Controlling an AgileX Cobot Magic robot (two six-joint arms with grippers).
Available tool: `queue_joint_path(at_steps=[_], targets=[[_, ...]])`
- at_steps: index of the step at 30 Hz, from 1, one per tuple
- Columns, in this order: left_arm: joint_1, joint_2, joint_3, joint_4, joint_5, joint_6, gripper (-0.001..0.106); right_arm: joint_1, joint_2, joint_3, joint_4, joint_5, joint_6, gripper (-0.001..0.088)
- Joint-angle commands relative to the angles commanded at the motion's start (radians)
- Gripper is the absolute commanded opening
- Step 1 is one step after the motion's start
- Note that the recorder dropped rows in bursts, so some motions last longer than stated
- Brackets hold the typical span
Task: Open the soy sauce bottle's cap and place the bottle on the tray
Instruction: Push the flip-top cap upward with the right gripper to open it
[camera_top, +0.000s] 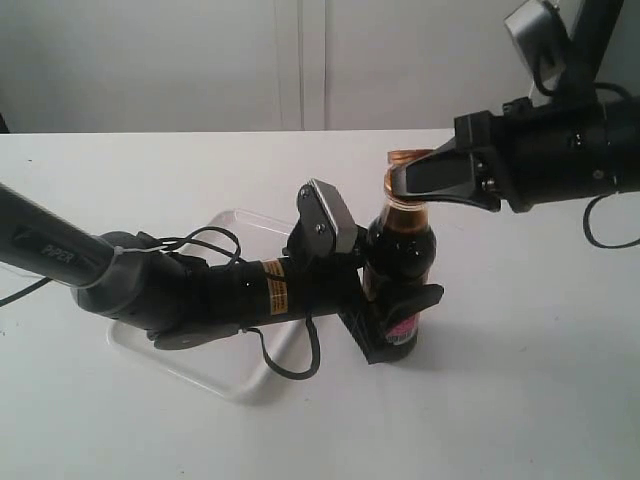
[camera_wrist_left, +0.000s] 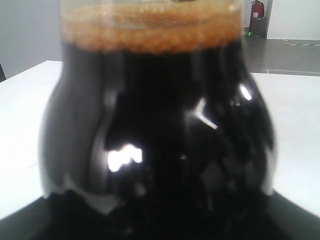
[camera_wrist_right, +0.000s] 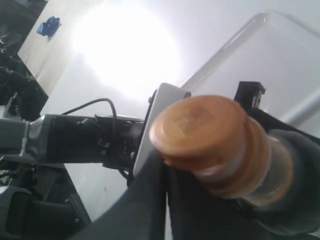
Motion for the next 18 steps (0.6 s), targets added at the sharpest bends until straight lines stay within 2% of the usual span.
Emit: queue_joint_path(at_steps=[7, 14, 18], targets=[[0.000, 0.000, 0.000, 0.000, 0.000, 0.000, 0.000, 0.000, 0.000, -0.004, 0.006, -0.057, 0.000, 0.0000], [0.000, 0.000, 0.000, 0.000, 0.000, 0.000, 0.000, 0.000, 0.000, -0.055, 0.028, -0.229, 0.013, 0.0000], [0.000, 0.000, 0.000, 0.000, 0.000, 0.000, 0.000, 0.000, 0.000, -0.078, 0.028, -0.212, 0.014, 0.0000]])
